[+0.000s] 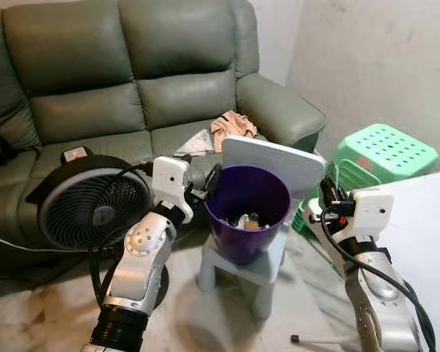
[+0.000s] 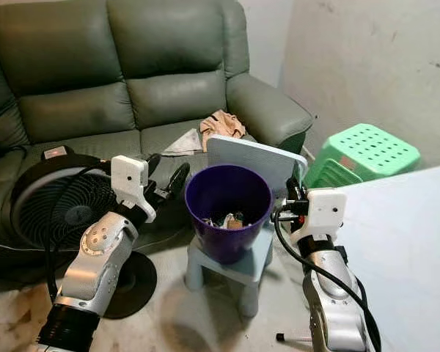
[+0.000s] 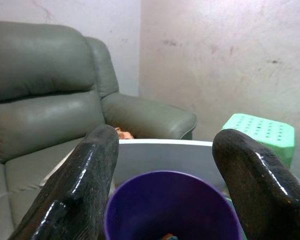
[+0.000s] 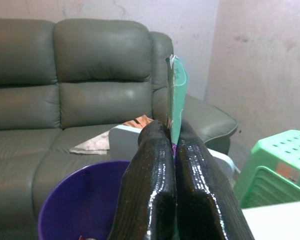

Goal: Picking trash to rubbish bin

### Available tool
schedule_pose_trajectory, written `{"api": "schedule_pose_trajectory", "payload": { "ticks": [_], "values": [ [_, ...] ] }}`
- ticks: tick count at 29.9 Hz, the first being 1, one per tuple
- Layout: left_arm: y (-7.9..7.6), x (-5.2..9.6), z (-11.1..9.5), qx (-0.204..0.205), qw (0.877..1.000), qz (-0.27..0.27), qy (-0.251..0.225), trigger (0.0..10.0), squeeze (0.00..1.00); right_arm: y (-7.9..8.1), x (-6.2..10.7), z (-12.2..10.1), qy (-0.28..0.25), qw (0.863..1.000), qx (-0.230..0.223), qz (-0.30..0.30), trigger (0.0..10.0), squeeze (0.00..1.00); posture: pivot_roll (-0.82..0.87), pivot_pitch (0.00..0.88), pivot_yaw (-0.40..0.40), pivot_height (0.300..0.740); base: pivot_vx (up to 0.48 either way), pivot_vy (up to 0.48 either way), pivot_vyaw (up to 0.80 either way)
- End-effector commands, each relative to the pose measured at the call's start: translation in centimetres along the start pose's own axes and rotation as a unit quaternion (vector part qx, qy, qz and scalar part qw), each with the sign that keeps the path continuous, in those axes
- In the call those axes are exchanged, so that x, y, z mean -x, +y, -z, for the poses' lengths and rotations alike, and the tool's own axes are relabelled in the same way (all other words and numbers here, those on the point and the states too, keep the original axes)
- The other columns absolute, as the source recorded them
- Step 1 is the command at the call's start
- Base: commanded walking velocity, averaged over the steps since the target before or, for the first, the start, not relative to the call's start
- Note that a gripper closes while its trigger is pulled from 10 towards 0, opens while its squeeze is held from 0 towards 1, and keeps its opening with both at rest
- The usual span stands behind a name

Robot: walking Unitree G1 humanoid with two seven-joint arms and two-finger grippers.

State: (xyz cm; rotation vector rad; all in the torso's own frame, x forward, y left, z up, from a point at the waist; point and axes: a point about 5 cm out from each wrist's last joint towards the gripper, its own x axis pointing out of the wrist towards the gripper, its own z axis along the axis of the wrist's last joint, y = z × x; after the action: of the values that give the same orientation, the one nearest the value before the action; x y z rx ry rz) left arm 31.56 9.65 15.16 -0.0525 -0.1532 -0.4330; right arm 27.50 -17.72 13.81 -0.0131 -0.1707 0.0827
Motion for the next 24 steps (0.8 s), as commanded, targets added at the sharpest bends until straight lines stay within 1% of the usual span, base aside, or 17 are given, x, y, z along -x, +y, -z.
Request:
{"api": "schedule_pose_trajectory", "payload": {
  "ticks": [1, 11, 17, 20, 22, 24],
  "values": [
    [-0.37, -0.26, -0.12, -0.004, 1.0, 0.012, -0.002, 10.0, 0.0, -0.31, 0.04, 0.04, 0.0, 1.0, 0.004, 0.002, 10.0, 0.0, -0.05, 0.006, 0.005, 0.74, 0.296, 0.0, 0.0],
    [-0.46, -0.39, -0.18, -0.004, 1.0, 0.013, -0.003, 10.0, 0.0, -0.23, 0.03, 0.04, 0.001, 1.0, 0.013, -0.006, 10.0, 0.0, -0.05, 0.004, 0.004, 0.74, 0.323, 0.0, 0.0],
    [-0.47, -0.4, -0.17, -0.002, 1.0, 0.011, -0.001, 10.0, 0.0, -0.16, 0.02, 0.01, 0.002, 1.0, 0.02, -0.012, 10.0, 0.0, -0.05, 0.009, 0.002, 0.74, 0.307, 0.0, 0.8],
    [-0.5, -0.41, -0.03, -0.001, 1.0, 0.007, 0.003, 10.0, 0.0, -0.15, -0.01, 0.1, 0.006, 1.0, 0.027, -0.015, 10.0, 0.0, -0.05, 0.01, 0.001, 0.74, 0.0, 0.0, 0.8],
    [-0.51, -0.39, -0.15, -0.007, 1.0, 0.006, -0.003, 10.0, 0.0, -0.2, 0.0, 0.12, 0.006, 1.0, 0.019, -0.013, 10.0, 0.0, -0.05, 0.01, -0.003, 0.74, 0.0, 0.0, 0.8],
    [-0.51, -0.38, -0.13, -0.004, 1.0, 0.004, -0.002, 10.0, 0.0, -0.22, 0.01, 0.11, 0.005, 1.0, 0.021, -0.013, 10.0, 0.0, -0.05, 0.012, -0.003, 0.74, 0.0, 0.0, 0.8]
  ]
}}
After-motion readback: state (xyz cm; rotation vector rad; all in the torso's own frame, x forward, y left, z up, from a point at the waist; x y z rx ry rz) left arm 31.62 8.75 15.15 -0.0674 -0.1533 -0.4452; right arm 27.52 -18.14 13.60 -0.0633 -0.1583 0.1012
